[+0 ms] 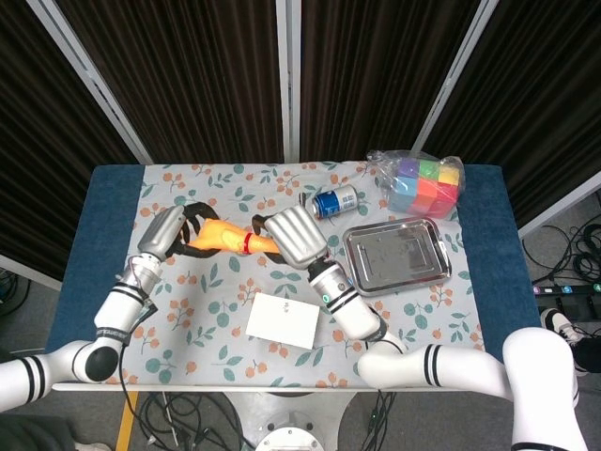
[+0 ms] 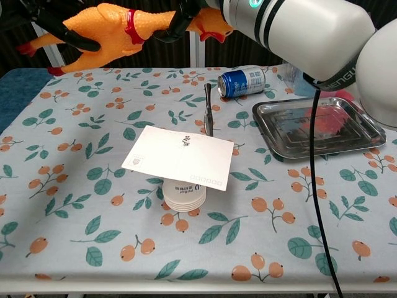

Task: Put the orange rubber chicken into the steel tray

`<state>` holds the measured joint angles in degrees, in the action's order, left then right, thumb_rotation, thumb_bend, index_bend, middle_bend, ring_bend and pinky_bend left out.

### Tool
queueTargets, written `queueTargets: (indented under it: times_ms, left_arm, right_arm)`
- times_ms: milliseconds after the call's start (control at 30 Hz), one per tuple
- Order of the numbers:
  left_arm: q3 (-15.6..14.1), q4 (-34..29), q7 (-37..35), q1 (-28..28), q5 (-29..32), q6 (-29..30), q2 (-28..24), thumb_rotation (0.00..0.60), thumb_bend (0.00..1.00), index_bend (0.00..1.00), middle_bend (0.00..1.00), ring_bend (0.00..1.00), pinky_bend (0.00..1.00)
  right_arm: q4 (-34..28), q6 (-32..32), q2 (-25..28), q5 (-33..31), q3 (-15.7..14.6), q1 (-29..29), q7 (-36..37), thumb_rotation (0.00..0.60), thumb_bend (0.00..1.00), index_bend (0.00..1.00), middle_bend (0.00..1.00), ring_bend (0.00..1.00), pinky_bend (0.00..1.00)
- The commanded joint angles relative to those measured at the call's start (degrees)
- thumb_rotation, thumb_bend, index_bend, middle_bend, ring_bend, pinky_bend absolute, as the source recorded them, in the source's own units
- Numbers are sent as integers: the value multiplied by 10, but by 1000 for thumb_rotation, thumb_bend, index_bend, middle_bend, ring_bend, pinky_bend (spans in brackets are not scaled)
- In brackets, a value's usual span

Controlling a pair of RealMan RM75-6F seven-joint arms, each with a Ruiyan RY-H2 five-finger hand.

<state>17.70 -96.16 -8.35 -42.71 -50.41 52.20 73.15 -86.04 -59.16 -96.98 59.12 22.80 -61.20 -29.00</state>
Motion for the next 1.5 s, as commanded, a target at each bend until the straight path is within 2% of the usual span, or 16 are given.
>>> queueTargets:
  times_ms: [33, 100, 233, 467, 567, 600, 667, 733, 800, 867, 900, 967, 1167, 1233, 1400, 1500]
  left_arm:
    - [0, 4, 0, 3, -4, 5, 4, 600, 534, 777, 823, 746, 835]
    - [1, 8, 0, 5, -7, 12, 9, 600, 580, 829, 884, 794, 871]
    - [3, 11, 2, 6, -9, 16, 13, 600, 634, 899, 959, 844, 881]
    - [6, 13, 10, 13, -18, 40, 25, 600, 676, 957, 1000, 913, 927]
    - [7, 13, 11, 15, -19, 42, 26, 600, 676, 945, 995, 903, 925]
    - [7, 11, 8, 18, -22, 44, 27, 600, 671, 904, 968, 872, 913]
    - [4, 6, 1, 21, -27, 36, 24, 600, 639, 761, 859, 769, 864]
    - [1, -1, -8, 22, -35, 20, 15, 600, 525, 494, 622, 561, 731]
    - [1, -3, -20, 23, -47, 8, 8, 589, 435, 297, 401, 362, 577]
    - [4, -1, -34, 26, -59, 10, 10, 562, 401, 221, 263, 233, 452]
    - [5, 1, -41, 28, -67, 14, 12, 543, 392, 207, 212, 187, 396]
    - [5, 4, -50, 29, -78, 13, 14, 532, 389, 205, 186, 166, 361]
    - [4, 9, -67, 29, -93, 0, 12, 600, 389, 205, 180, 163, 346]
    - [4, 12, -68, 29, -93, -1, 14, 600, 389, 205, 177, 160, 345]
    - [0, 16, -72, 31, -111, 4, 16, 600, 357, 188, 78, 100, 310]
    - [-4, 15, -76, 32, -121, -2, 10, 600, 338, 184, 74, 96, 298]
  right_arm:
    - [-5, 0, 3, -2, -2, 1, 3, 600, 268, 1000, 823, 799, 1000]
    - [-10, 0, 5, -3, -5, 2, 4, 600, 259, 1000, 824, 800, 1000]
    - [-14, -1, 7, -3, -8, 3, 5, 600, 249, 1000, 824, 800, 1000]
    - [-14, -2, 9, -8, -8, 1, 8, 600, 249, 1000, 824, 800, 1000]
    - [-13, -2, 9, -9, -9, 0, 9, 600, 250, 1000, 824, 800, 1000]
    - [-12, -2, 10, -10, -9, -1, 9, 600, 250, 1000, 824, 800, 1000]
    - [-9, -2, 11, -11, -8, -2, 9, 600, 249, 1000, 824, 800, 1000]
    - [-6, 0, 12, -15, -7, -3, 10, 600, 250, 1000, 824, 800, 1000]
    - [-4, 2, 12, -17, -6, -5, 9, 600, 251, 1000, 824, 800, 1000]
    - [-3, 3, 13, -18, -6, -6, 10, 600, 250, 1000, 824, 800, 1000]
    - [-2, 4, 13, -19, -5, -8, 10, 600, 251, 1000, 824, 800, 1000]
    - [-1, 6, 13, -21, -5, -9, 10, 600, 250, 1000, 824, 800, 1000]
    - [1, 7, 13, -25, -5, -13, 11, 600, 249, 1000, 824, 802, 1000]
    - [2, 10, 13, -28, -6, -14, 11, 600, 250, 1000, 825, 803, 1000]
    - [4, 18, 17, -35, -8, -18, 9, 600, 250, 1000, 825, 802, 1000]
    - [2, 24, 21, -38, -11, -21, 4, 600, 250, 1000, 825, 803, 1000]
